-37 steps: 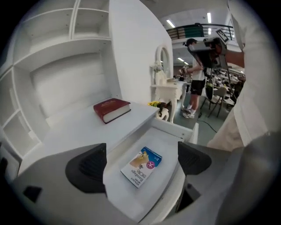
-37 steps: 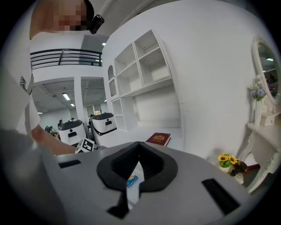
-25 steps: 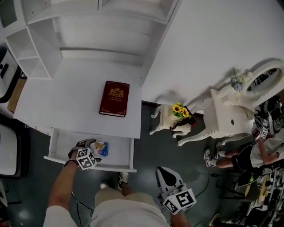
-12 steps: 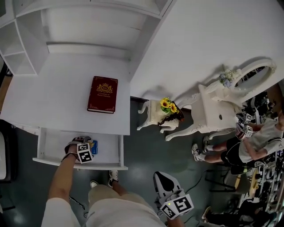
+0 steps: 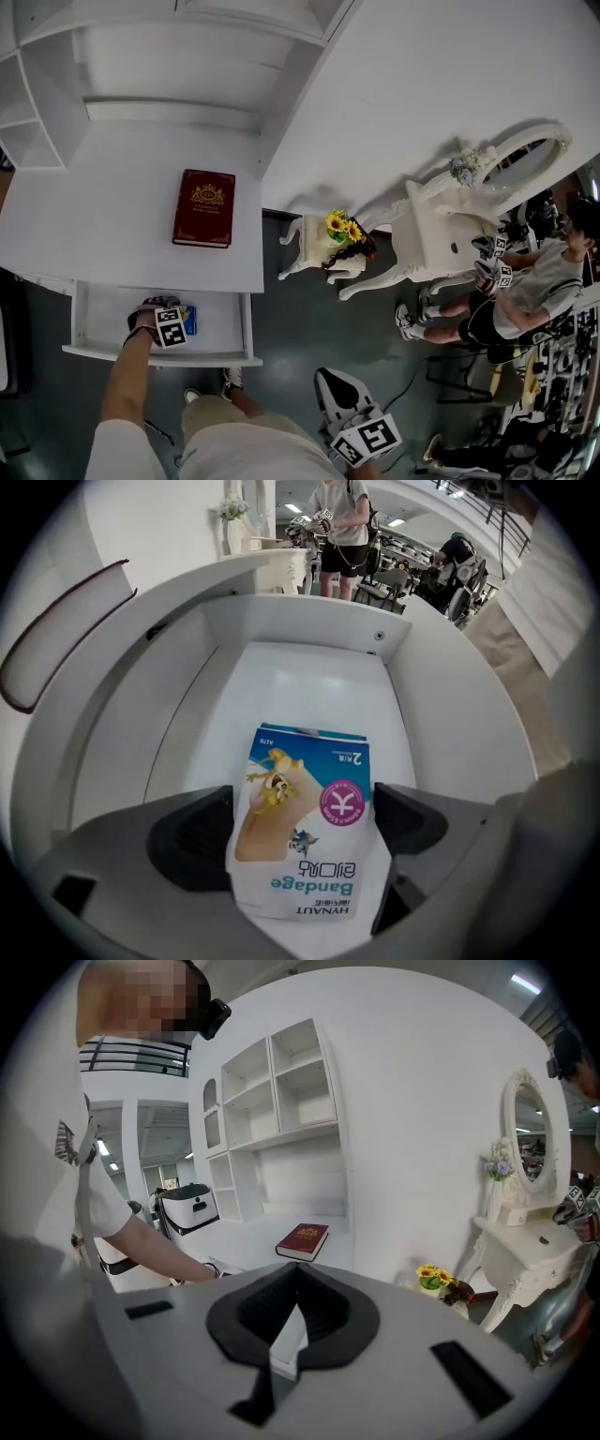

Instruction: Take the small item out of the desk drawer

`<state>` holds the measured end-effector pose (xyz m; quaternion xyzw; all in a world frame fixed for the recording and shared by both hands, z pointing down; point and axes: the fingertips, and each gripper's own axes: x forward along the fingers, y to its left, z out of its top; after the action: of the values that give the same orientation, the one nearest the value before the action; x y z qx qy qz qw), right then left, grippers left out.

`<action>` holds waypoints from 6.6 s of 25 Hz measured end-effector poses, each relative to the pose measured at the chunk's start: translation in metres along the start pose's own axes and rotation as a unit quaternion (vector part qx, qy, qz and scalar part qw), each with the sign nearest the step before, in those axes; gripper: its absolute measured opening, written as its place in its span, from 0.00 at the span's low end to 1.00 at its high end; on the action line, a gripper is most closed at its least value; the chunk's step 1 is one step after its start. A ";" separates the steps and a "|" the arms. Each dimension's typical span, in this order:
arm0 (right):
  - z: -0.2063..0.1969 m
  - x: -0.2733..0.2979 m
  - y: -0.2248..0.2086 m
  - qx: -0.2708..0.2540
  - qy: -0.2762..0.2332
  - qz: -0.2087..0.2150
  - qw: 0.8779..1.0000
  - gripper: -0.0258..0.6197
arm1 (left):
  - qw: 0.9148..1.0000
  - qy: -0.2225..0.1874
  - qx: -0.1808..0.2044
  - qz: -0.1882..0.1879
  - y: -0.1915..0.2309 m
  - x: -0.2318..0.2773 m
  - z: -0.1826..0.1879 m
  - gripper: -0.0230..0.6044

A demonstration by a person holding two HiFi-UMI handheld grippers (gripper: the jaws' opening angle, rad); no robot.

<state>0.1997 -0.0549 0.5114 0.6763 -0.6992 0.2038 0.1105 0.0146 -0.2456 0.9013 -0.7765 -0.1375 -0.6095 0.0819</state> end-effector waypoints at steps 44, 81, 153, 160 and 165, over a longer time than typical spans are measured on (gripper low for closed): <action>0.011 0.015 0.061 -0.013 -0.047 0.121 0.991 0.05 | 0.977 -0.080 -0.125 0.156 -0.020 -0.111 -0.006 0.73; 0.080 0.104 0.152 -0.061 -0.081 0.297 0.949 0.05 | 0.722 -0.363 -0.461 0.367 -0.045 -0.340 -0.061 0.73; 0.151 0.044 0.081 -0.057 -0.189 0.129 0.972 0.05 | 0.415 -0.498 -0.416 0.637 -0.252 -0.604 -0.152 0.73; 0.145 0.031 0.087 -0.062 -0.182 0.123 0.974 0.05 | 0.418 -0.515 -0.416 0.622 -0.247 -0.596 -0.147 0.73; 0.140 0.027 0.086 -0.060 -0.181 0.121 0.974 0.05 | 0.424 -0.524 -0.411 0.613 -0.241 -0.594 -0.138 0.73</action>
<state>0.1300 -0.1396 0.3859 0.6048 -0.7950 0.0472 -0.0029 -0.3184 -0.1255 0.3491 -0.7671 0.6253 0.1421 0.0170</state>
